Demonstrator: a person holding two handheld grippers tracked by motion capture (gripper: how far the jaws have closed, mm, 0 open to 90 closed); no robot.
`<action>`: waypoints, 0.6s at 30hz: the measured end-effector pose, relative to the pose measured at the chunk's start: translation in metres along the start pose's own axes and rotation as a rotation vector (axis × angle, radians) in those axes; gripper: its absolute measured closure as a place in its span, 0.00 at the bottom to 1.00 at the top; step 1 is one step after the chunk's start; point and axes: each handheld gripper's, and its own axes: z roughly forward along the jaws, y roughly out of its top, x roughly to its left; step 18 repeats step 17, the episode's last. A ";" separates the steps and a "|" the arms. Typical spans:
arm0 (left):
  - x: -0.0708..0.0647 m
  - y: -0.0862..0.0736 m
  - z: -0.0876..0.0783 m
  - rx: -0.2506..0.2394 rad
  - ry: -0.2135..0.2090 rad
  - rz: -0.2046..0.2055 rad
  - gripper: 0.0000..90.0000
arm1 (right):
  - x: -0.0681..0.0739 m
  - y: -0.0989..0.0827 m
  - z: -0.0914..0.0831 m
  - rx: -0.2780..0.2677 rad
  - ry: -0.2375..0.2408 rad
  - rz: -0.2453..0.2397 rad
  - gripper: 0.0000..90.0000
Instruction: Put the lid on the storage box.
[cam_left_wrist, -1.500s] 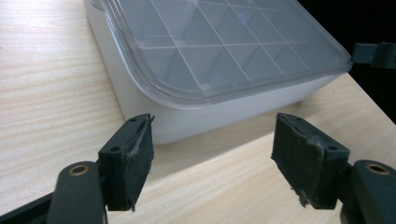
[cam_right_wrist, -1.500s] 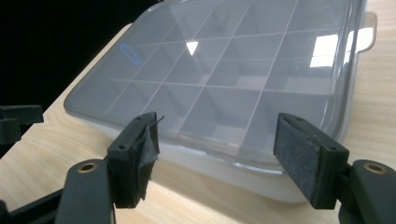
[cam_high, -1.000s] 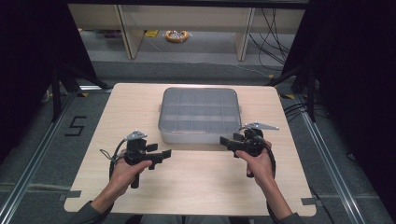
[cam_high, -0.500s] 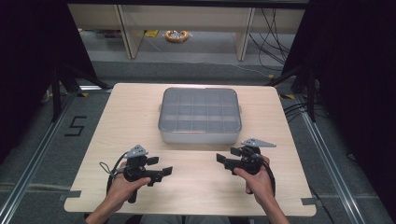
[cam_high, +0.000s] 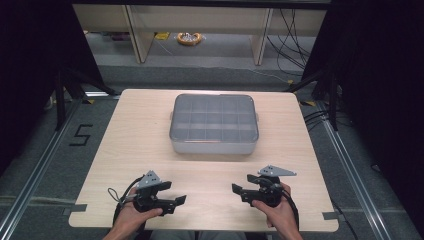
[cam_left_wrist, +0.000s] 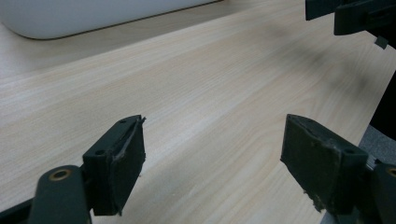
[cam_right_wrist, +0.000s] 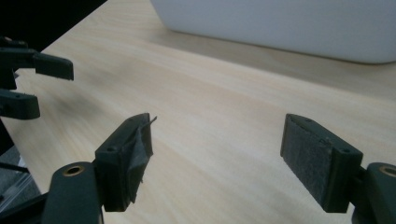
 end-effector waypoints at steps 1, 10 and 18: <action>-0.001 -0.002 -0.001 0.004 0.012 0.004 0.23 | 0.001 -0.001 -0.001 0.015 -0.001 0.003 0.28; -0.008 -0.014 -0.004 0.029 0.001 0.007 0.22 | 0.012 -0.019 -0.002 0.065 0.004 -0.034 0.19; -0.007 -0.015 -0.003 0.034 0.005 -0.002 0.22 | 0.014 -0.025 0.000 0.095 0.014 -0.042 0.19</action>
